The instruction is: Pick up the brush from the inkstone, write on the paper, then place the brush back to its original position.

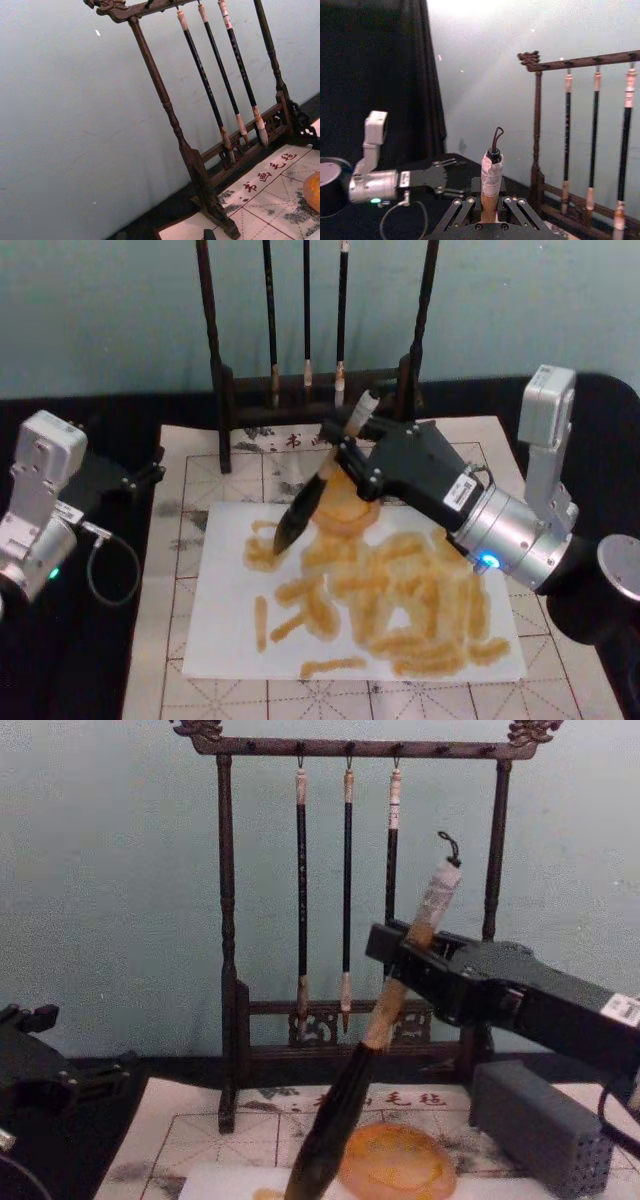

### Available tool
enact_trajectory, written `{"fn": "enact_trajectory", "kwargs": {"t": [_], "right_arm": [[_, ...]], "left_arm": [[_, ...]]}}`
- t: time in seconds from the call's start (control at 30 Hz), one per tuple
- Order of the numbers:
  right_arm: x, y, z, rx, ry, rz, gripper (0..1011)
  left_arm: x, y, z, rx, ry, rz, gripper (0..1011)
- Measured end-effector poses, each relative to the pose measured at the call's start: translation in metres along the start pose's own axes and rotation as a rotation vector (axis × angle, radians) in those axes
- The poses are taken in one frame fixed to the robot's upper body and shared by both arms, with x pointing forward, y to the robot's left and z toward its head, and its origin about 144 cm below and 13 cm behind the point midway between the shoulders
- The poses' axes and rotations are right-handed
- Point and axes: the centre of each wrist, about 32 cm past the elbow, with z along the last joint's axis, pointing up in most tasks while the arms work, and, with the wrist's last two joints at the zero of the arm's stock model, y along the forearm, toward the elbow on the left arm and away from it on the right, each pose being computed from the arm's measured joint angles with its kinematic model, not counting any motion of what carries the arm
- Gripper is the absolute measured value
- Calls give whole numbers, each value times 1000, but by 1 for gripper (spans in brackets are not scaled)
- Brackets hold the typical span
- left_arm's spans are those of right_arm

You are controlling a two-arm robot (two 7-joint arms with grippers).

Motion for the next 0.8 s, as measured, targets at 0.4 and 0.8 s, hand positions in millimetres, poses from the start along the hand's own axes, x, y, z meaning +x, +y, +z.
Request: {"fn": "enact_trajectory", "kwargs": {"t": [0.4,0.8], "right_arm": [[-14,-1,-5,-12,13,65,185],[-18,7,-12,-15,8,81,185]], "left_arm": [[0,0,0,0,0,0,1001],[0,0,0,0,0,0,1001]]}}
